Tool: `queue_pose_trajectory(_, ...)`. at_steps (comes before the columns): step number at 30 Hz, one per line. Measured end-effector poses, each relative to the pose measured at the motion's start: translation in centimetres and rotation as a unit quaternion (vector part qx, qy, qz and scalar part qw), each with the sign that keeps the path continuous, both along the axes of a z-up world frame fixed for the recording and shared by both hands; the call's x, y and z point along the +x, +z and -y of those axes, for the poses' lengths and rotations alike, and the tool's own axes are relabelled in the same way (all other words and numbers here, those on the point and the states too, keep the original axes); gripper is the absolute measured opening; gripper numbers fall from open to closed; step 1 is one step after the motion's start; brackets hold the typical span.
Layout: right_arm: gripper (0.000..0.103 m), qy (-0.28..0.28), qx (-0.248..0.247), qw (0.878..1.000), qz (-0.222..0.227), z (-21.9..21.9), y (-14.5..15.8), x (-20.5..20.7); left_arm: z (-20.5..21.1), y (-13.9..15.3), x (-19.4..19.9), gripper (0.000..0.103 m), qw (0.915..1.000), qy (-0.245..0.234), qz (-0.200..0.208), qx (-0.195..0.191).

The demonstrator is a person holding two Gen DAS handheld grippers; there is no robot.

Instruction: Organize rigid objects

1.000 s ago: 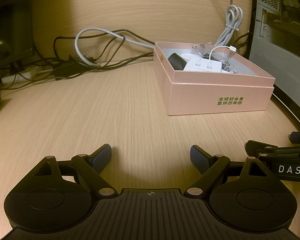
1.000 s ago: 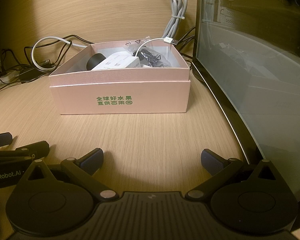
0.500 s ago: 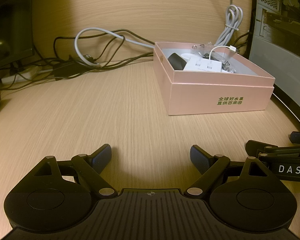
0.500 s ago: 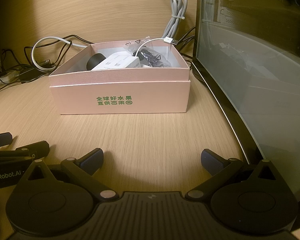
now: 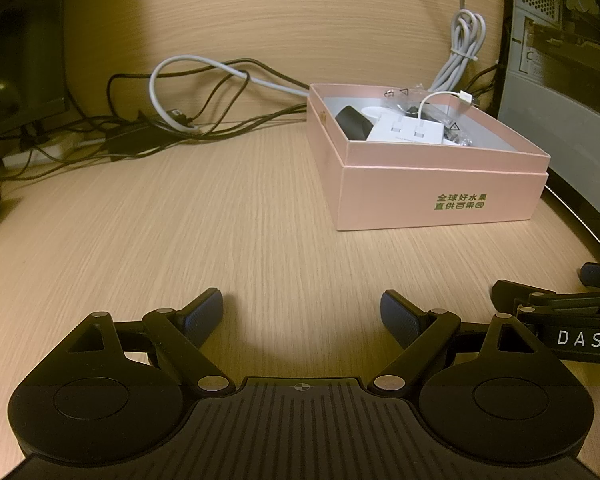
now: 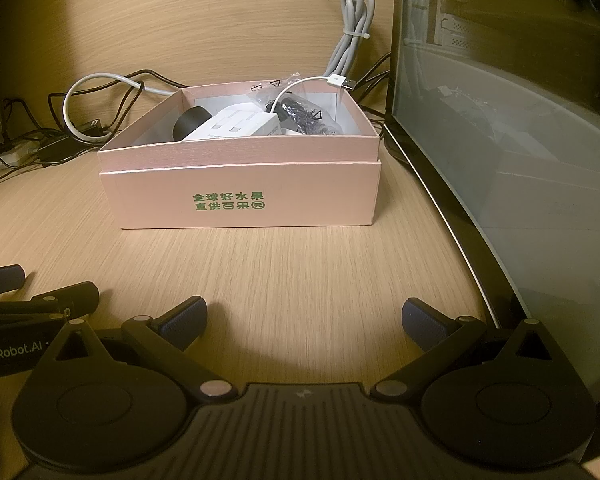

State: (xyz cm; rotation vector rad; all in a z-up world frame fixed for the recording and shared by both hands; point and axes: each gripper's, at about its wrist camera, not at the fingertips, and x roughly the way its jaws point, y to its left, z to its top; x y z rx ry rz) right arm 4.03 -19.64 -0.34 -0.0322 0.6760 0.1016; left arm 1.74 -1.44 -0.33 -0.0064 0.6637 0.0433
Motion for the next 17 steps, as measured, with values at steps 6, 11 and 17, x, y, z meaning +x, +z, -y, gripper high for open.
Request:
queue_pose_trajectory(6, 0.103, 0.000, 0.000, 1.000, 0.000, 0.01, -0.01, -0.01, 0.01, 0.01, -0.01, 0.090, 1.0000, 0.000, 0.000, 0.000)
queue_pose_trajectory(11, 0.103, 0.000, 0.000, 1.000, 0.000, -0.01, -0.01, 0.00, 0.10, 0.00, -0.01, 0.091, 1.0000, 0.002, 0.000, 0.003)
queue_pose_trajectory(17, 0.103, 0.000, 0.000, 1.000, 0.000, 0.00, -0.01, 0.00, 0.11, -0.01, 0.05, 0.091, 1.0000, 0.003, 0.000, 0.003)
